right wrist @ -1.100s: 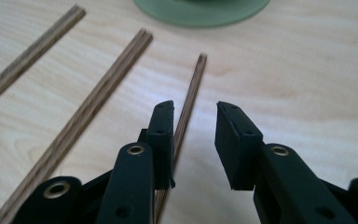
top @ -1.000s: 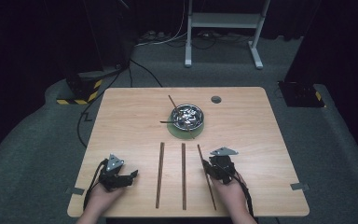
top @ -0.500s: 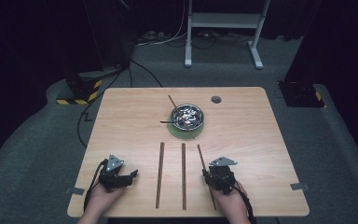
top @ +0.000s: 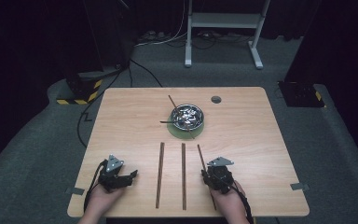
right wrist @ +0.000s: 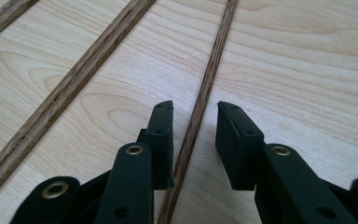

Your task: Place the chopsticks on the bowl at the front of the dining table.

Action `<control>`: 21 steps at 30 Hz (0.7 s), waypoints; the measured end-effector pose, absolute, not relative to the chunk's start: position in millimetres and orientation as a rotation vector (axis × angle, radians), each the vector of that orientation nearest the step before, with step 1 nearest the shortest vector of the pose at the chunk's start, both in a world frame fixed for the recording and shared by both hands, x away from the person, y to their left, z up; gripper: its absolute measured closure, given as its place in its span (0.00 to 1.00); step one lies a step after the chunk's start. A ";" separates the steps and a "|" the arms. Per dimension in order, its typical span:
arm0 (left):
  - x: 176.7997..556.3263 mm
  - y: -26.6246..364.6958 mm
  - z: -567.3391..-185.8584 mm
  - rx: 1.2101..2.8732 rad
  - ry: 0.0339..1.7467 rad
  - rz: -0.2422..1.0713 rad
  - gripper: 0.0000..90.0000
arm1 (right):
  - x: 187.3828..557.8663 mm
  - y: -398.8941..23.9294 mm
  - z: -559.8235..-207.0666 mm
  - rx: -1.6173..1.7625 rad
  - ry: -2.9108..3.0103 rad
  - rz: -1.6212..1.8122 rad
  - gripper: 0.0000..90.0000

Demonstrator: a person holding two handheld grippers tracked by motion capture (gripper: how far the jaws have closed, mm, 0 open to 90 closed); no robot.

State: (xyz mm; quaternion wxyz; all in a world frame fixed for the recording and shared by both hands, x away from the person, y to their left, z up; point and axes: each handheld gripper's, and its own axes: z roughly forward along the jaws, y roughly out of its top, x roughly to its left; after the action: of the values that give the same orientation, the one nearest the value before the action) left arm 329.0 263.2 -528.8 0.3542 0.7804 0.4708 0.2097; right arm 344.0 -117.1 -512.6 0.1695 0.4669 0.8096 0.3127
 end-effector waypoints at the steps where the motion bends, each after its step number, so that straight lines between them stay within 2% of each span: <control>1: 329.0 263.2 -528.8 2.017 1.217 0.542 0.30 | 344.0 -117.1 -512.6 1.327 2.301 0.889 0.74; 17: 326.0 264.3 -528.8 2.015 1.219 0.544 0.31 | 341.9 -115.6 -512.4 1.329 2.292 0.864 0.79; 21: 323.7 265.2 -528.9 2.011 1.225 0.549 0.31 | 342.4 -117.2 -512.8 1.331 2.278 0.859 0.90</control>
State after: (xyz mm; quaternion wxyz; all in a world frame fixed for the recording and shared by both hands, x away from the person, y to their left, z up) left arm 323.7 265.2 -528.9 0.3539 0.7778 0.4739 0.2124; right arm 342.4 -117.2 -512.8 0.1825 0.4716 0.8072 0.3045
